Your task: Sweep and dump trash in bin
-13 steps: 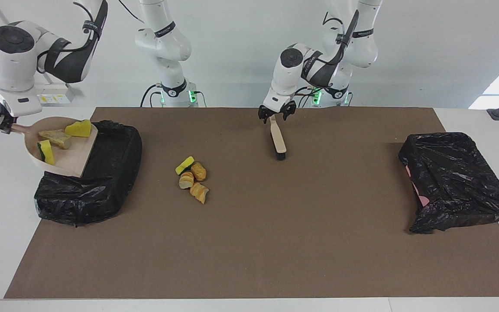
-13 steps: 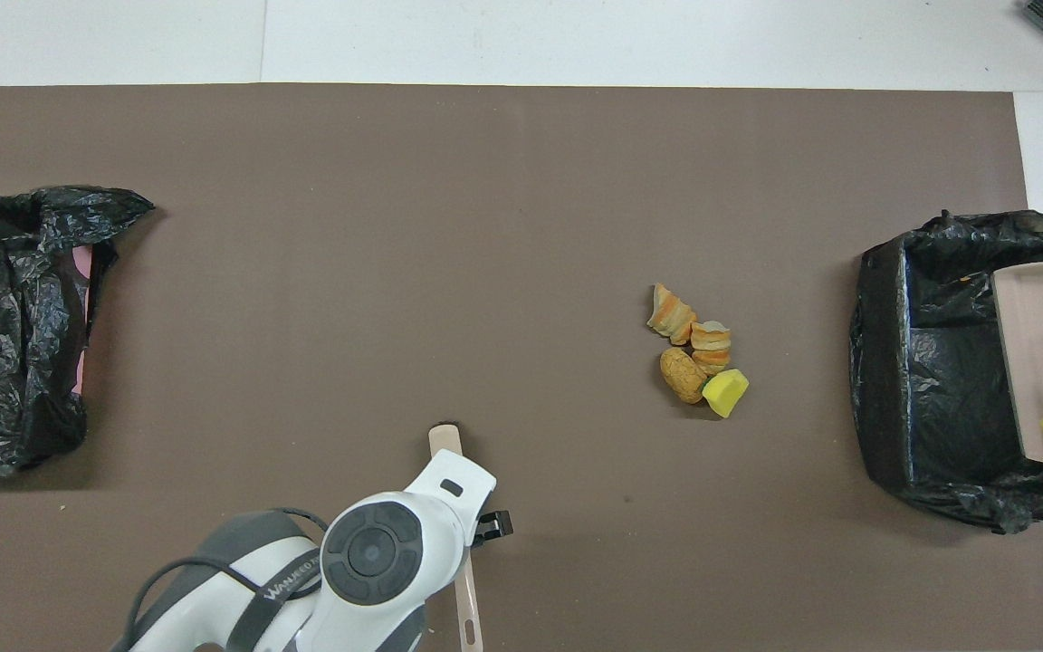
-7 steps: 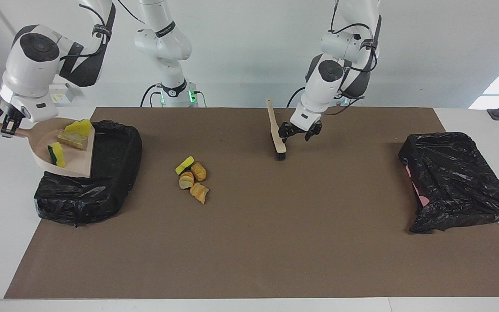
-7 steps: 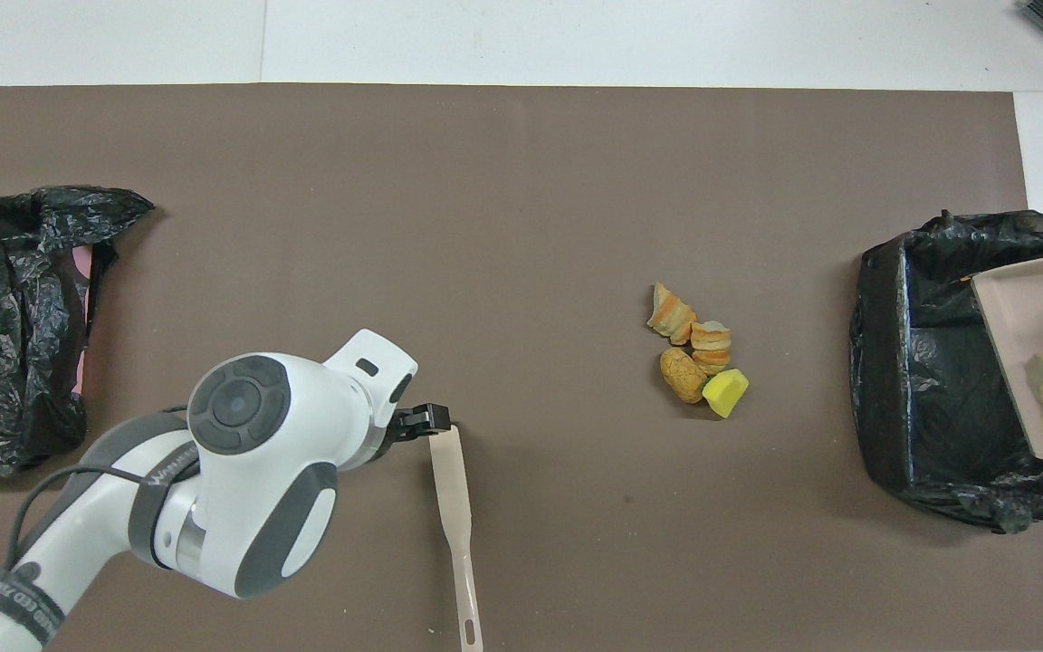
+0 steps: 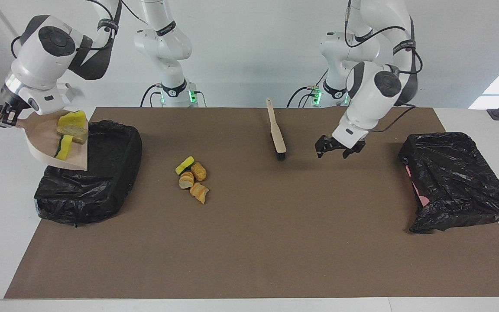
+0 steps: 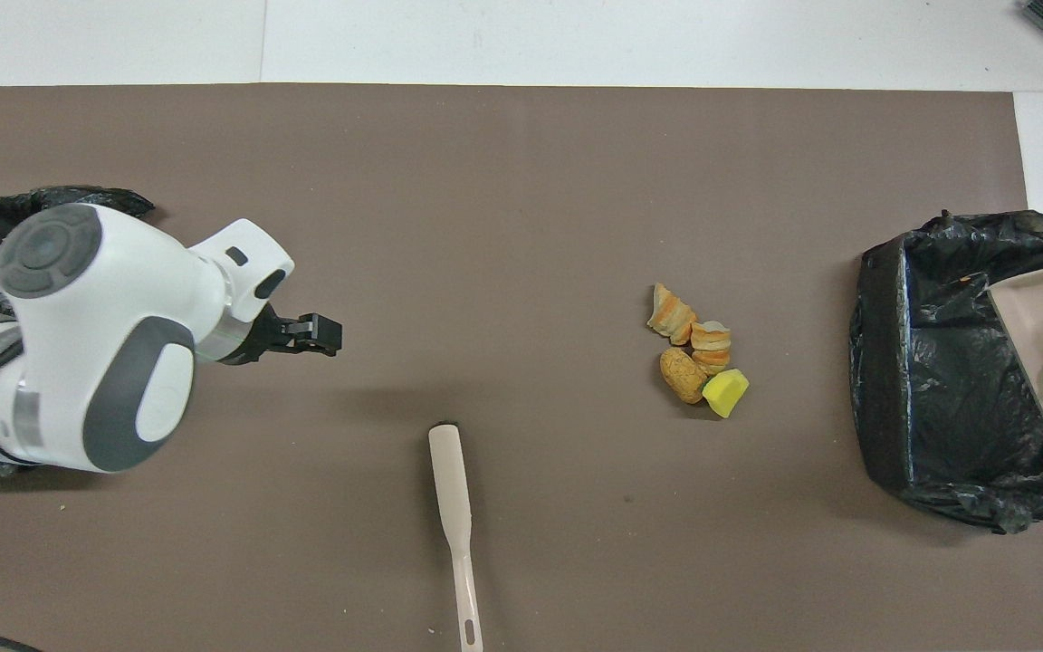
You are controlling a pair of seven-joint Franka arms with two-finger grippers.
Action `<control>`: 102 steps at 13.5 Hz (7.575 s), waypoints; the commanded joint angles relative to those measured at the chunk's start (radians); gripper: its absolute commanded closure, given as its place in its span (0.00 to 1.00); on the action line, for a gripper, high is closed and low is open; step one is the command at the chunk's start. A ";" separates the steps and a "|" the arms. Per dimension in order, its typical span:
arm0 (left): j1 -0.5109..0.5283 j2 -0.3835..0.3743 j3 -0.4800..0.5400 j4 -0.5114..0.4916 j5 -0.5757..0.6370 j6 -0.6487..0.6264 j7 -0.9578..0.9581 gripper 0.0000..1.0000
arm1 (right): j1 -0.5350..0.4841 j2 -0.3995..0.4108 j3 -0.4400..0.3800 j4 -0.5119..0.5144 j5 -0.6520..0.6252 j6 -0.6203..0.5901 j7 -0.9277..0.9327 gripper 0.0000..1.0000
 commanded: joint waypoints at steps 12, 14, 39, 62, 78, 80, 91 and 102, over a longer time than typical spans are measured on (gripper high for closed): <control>0.176 -0.045 -0.008 0.361 0.110 -0.434 0.220 0.00 | 0.010 -0.080 0.000 -0.217 -0.368 0.233 0.373 1.00; 0.177 -0.046 -0.008 0.359 0.113 -0.422 0.220 0.00 | 0.033 -0.082 0.000 -0.219 -0.422 0.239 0.371 1.00; 0.180 -0.046 -0.008 0.368 0.133 -0.415 0.220 0.00 | 0.191 -0.189 0.119 -0.142 0.228 -0.055 0.802 1.00; 0.165 -0.054 -0.014 0.376 0.131 -0.425 0.214 0.00 | 0.596 0.742 0.356 0.769 0.946 -0.205 2.318 1.00; 0.134 -0.022 -0.021 0.305 0.118 -0.224 0.211 0.00 | 0.596 0.701 0.359 0.585 0.948 -0.017 2.278 0.00; 0.128 0.016 -0.023 0.307 0.118 -0.169 0.209 0.00 | 0.596 0.647 0.361 0.583 0.951 -0.092 2.279 0.00; -0.168 0.308 -0.020 0.371 0.136 0.065 -0.137 0.00 | 0.796 0.063 0.364 -0.208 1.198 0.071 2.316 0.00; -0.324 0.429 -0.020 0.391 0.153 0.073 -0.326 0.14 | 0.909 0.115 0.364 -0.354 1.196 0.280 2.338 0.09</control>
